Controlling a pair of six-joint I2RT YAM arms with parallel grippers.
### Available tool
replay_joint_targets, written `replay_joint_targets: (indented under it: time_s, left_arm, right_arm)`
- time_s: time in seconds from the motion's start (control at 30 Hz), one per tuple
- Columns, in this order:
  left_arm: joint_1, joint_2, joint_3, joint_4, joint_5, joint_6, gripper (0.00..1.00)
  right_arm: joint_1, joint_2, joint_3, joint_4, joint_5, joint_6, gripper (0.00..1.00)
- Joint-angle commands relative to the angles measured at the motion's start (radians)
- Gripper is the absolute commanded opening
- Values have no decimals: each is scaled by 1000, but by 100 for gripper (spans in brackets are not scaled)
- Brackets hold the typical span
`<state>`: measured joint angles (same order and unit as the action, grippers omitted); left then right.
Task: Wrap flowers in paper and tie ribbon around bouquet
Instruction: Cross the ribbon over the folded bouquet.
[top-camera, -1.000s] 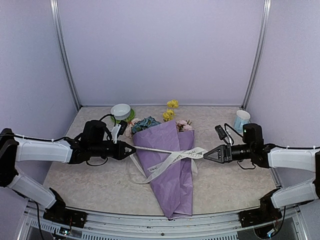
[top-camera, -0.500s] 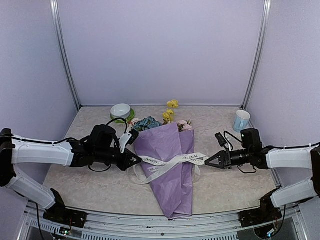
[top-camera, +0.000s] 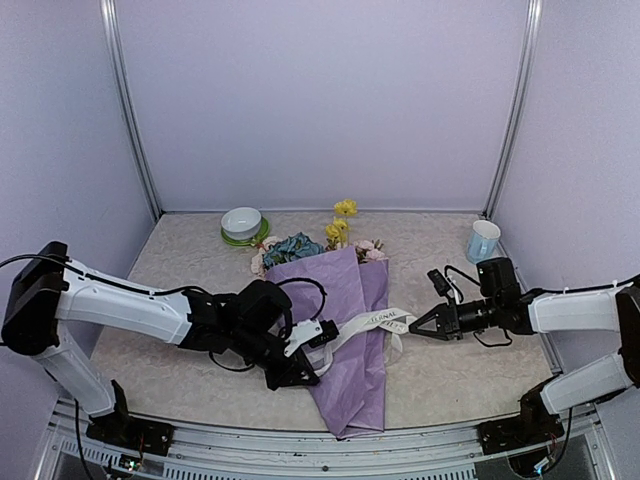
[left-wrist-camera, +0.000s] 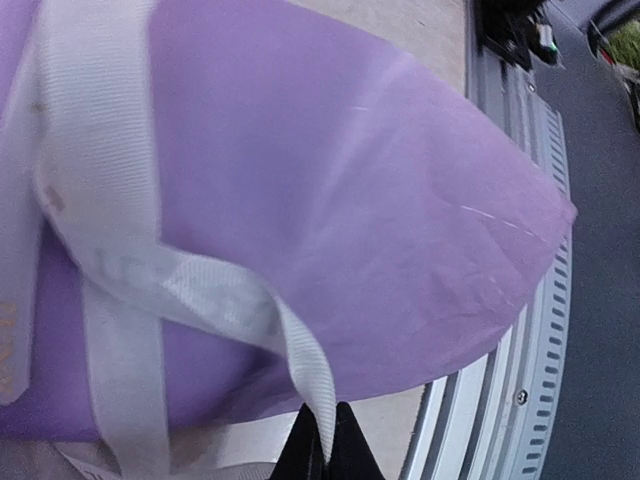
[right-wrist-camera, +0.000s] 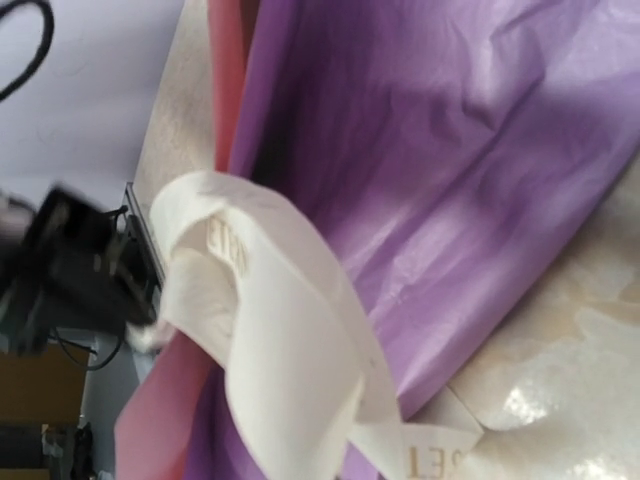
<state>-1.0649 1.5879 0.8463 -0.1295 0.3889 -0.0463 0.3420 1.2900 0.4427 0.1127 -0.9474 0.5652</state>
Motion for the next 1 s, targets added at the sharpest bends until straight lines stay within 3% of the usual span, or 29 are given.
replay_joint_targets:
  time_s: [0.0,0.13,0.33,0.47,0.63,0.7,0.77,0.8,0.83,0.87,0.97]
  left_arm:
    - [-82,12,82,-54,59,107,11]
    - [-94,10,99,-56,110,126,20]
    - [-120,15,109,-129,102,177,54]
    - [-108,-50,104,-128,54,200,66]
    - [-20,-172,61,-23,69,168,77]
    - [45,-207,15,37,87,133,87]
    - [95,-219,-14,70,41,82,87]
    - [119,-213,-25,78,-4,53,82]
    - [142,-194,-26,68,-44,21,64]
    - [160,-168,-17,37,-56,7,55]
    - [130,-78,11,-54,-108,19,51]
  right_arm:
    - [3,-6,26,-47,18,-35,0]
    - [4,-6,28,-55,18,-42,0]
    - [3,-5,40,-75,25,-60,0]
    - [3,0,45,-85,24,-69,0]
    - [4,-1,49,-96,27,-77,0]
    - [3,-4,50,-99,27,-79,0]
    - [3,-6,50,-106,31,-83,0]
    - [3,-6,52,-108,31,-85,0]
    - [3,-6,52,-109,33,-85,0]
    - [3,-5,53,-108,33,-86,0]
    - [3,-3,56,-109,33,-88,0]
